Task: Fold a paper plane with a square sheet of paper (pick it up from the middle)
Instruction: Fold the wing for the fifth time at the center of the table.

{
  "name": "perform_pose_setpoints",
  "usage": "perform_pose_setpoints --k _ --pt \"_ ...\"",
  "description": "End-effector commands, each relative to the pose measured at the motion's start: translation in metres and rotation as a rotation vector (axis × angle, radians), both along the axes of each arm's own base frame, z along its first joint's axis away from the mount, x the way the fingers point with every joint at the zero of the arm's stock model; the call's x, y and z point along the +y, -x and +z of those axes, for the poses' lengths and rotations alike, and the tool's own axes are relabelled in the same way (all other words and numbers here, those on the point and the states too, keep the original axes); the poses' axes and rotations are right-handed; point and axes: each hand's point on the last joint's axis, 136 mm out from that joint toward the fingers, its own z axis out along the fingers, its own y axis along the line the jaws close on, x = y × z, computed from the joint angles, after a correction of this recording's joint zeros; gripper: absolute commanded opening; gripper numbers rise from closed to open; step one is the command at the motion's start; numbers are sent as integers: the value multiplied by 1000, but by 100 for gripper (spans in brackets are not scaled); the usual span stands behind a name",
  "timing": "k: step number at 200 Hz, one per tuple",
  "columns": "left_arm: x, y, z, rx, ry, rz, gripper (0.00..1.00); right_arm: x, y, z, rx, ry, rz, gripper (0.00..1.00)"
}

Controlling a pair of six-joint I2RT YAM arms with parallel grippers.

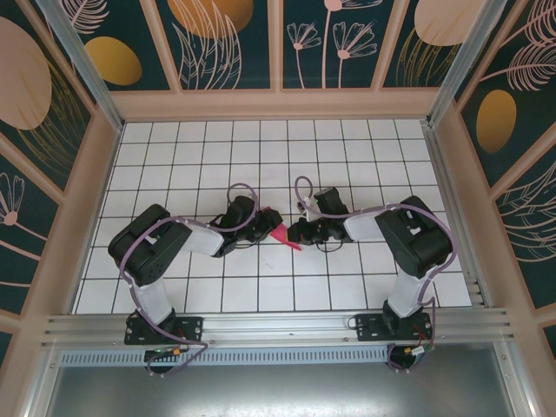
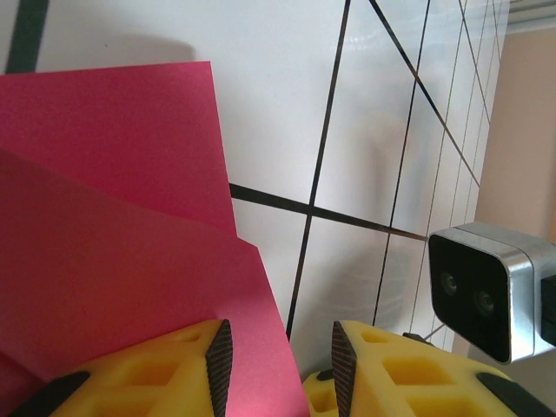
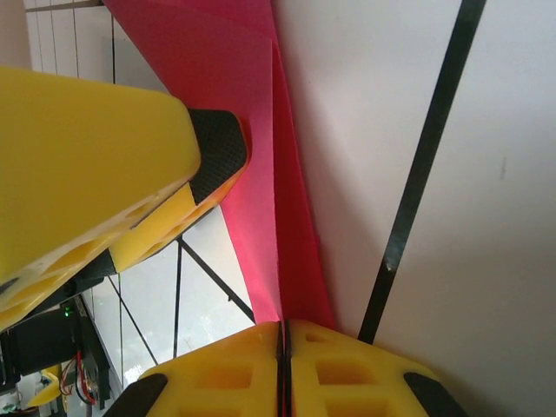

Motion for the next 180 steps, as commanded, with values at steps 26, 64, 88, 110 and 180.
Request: perform_pose_setpoints --k 26,64,88,110,180 --pt "15 3 -13 33 -69 40 39 0 -8 8 -10 -3 -36 13" --pt "16 6 -11 27 -62 39 39 2 -14 23 -55 -35 -44 15" --pt "15 5 -9 17 -54 34 39 1 -19 30 -104 -22 -46 18" --pt "14 5 -8 14 -49 31 39 1 -18 30 -111 -7 -18 21" --pt "14 5 -5 8 -45 32 39 9 -10 20 -62 -43 22 8"
